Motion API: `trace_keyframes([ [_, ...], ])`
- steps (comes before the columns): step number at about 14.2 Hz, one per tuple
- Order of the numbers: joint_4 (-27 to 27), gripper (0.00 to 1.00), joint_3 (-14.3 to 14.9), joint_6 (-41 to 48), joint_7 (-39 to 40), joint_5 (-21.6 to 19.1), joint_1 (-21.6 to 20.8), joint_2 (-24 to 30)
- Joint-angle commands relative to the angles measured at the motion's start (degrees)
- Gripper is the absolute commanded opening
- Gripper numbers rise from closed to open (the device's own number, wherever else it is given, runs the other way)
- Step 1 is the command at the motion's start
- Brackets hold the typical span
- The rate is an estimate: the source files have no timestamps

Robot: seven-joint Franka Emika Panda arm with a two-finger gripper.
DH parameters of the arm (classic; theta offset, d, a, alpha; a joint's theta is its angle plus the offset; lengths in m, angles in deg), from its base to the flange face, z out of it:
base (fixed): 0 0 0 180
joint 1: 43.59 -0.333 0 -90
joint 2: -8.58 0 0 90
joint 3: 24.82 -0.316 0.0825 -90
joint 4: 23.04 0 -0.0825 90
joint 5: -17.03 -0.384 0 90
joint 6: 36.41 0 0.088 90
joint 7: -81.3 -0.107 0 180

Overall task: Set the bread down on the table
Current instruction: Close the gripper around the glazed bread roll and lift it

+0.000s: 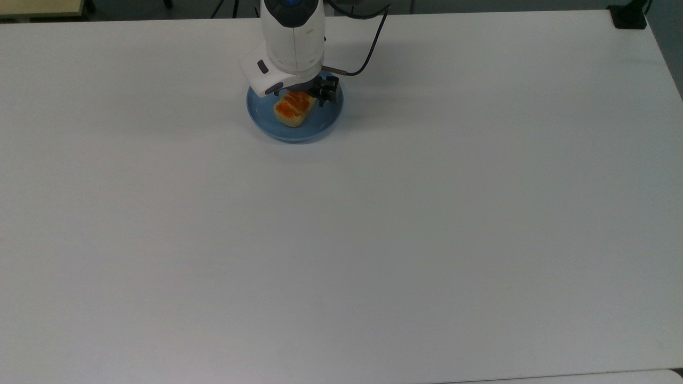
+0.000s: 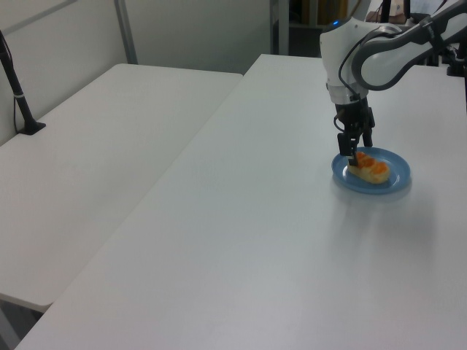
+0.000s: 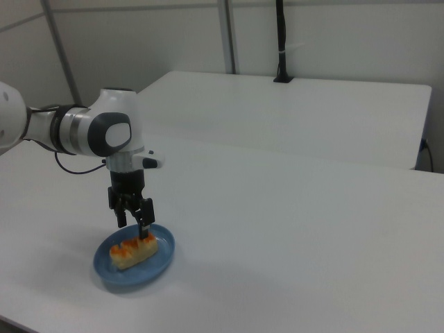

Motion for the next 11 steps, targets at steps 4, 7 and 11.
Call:
trace_keyframes([
  [4, -2.2, 0.94, 0.3, -1.7, -0.8, -1.0, -0.1, -0.2],
  [7, -2.3, 0.93, 0.3, -1.8, -0.8, -1.0, 0.3, -0.5],
  [11, -4.5, 0.84, 0.3, -4.5, -0.6, -1.0, 0.5, -0.6],
])
